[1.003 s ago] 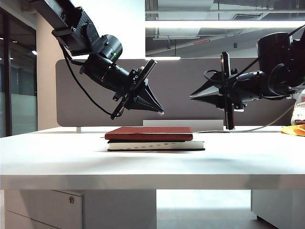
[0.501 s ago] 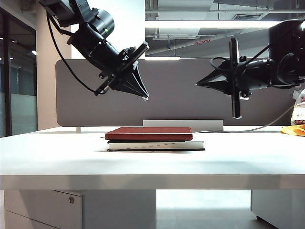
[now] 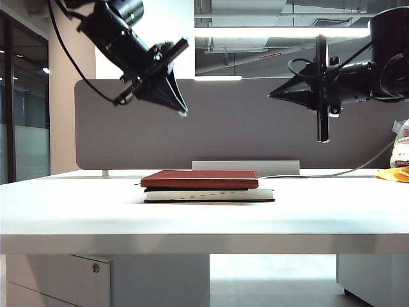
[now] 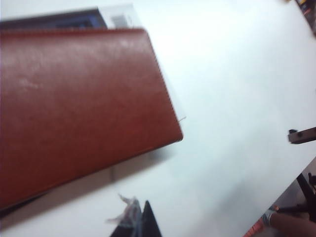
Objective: Pick up the red book and place it on top of the black book.
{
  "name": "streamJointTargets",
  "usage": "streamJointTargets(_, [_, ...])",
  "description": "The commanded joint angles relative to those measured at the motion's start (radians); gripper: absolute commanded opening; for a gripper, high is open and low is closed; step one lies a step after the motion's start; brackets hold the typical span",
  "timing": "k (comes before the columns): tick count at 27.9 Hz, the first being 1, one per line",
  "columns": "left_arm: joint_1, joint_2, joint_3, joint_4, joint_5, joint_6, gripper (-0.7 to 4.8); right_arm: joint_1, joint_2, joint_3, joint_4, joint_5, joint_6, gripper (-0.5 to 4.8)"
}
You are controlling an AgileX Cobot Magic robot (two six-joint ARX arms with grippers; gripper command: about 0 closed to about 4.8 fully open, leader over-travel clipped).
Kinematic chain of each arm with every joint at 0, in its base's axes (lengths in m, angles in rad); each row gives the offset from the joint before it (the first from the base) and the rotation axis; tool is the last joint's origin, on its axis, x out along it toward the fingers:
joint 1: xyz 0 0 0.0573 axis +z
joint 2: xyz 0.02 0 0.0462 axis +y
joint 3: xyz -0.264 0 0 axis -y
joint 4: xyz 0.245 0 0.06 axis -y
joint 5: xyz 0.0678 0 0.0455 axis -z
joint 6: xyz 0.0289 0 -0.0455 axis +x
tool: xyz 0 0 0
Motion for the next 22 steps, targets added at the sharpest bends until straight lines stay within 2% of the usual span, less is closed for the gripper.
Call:
streamJointTargets(1, [0.004, -0.029, 0.003, 0.006, -0.002, 0.008, -0.05, 0.002, -0.024, 0.002, 0.014, -0.006, 0.008, -0.02])
streamJointTargets(5, [0.004, -0.062, 0.003, -0.040, -0.020, 0.050, -0.05, 0.002, -0.062, 0.002, 0.015, -0.011, 0.023, -0.02])
streamJointTargets(17, [0.035, -0.211, 0.001, -0.071, -0.040, 0.068, -0.05, -0.063, -0.179, 0.002, 0.015, -0.019, 0.028, -0.02])
streamJointTargets(22, [0.053, -0.269, 0.001, -0.088, -0.039, 0.075, -0.05, -0.107, -0.219, 0.002, 0.018, -0.045, -0.011, -0.02])
